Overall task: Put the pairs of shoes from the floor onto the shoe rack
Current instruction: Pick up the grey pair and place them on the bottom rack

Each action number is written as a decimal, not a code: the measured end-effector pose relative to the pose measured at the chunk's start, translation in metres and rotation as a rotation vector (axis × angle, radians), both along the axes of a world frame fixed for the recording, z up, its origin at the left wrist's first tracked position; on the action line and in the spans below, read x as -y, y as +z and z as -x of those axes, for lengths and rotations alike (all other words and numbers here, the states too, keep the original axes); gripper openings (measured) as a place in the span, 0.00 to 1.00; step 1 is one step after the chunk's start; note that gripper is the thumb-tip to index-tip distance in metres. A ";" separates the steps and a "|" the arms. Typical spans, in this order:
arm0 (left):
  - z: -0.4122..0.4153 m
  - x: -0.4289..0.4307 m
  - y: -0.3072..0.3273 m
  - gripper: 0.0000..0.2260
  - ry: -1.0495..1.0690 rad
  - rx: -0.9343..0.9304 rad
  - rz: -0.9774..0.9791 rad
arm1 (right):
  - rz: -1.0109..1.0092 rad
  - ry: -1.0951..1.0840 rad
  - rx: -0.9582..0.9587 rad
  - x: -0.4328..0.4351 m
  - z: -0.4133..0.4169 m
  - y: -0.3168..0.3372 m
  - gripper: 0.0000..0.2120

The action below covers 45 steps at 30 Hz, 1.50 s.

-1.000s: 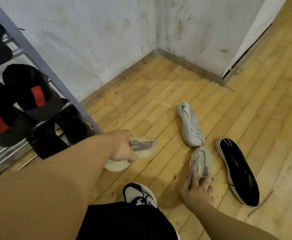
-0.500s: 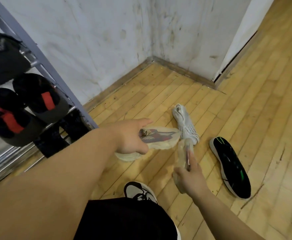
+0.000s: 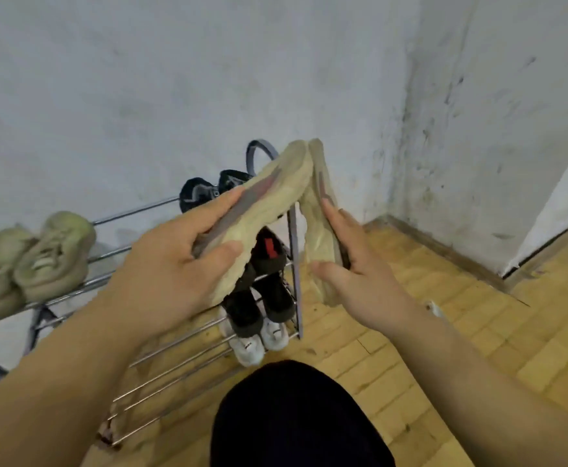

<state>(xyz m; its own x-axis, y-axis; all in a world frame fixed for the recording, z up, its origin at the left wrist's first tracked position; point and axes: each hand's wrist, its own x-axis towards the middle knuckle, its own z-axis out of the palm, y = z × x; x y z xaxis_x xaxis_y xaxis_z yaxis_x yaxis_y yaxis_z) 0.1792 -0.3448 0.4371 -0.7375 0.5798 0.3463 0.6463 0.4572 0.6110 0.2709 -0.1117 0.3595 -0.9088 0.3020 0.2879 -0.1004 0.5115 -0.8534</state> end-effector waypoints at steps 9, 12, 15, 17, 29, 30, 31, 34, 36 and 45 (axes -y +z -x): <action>0.042 0.152 -0.007 0.22 0.382 -0.014 -0.300 | -0.199 0.376 -0.041 0.148 0.138 0.077 0.36; 0.062 0.185 -0.028 0.20 0.466 0.080 -0.309 | -0.311 0.352 0.022 0.181 0.170 0.056 0.35; 0.083 0.203 -0.042 0.19 0.488 0.056 -0.198 | -0.531 0.275 0.163 0.193 0.186 0.017 0.33; 0.098 0.203 -0.050 0.19 0.486 -0.004 -0.075 | -0.734 0.253 0.274 0.191 0.192 0.001 0.34; 0.120 0.190 -0.057 0.27 0.570 -0.071 0.451 | -0.802 0.266 0.411 0.194 0.201 0.010 0.41; 0.118 0.192 -0.057 0.29 0.558 -0.065 0.479 | -0.813 0.266 0.399 0.194 0.201 0.008 0.41; 0.116 0.193 -0.056 0.31 0.547 -0.064 0.482 | -0.811 0.263 0.388 0.194 0.200 0.006 0.41; 0.108 0.195 -0.056 0.29 0.530 -0.082 0.382 | -0.746 0.262 0.343 0.193 0.196 0.002 0.39; 0.099 0.195 -0.054 0.28 0.530 -0.077 0.298 | -0.679 0.285 0.297 0.188 0.190 0.003 0.37; 0.004 0.226 -0.031 0.25 0.425 -0.118 0.234 | -0.459 0.487 0.146 0.119 0.112 0.047 0.35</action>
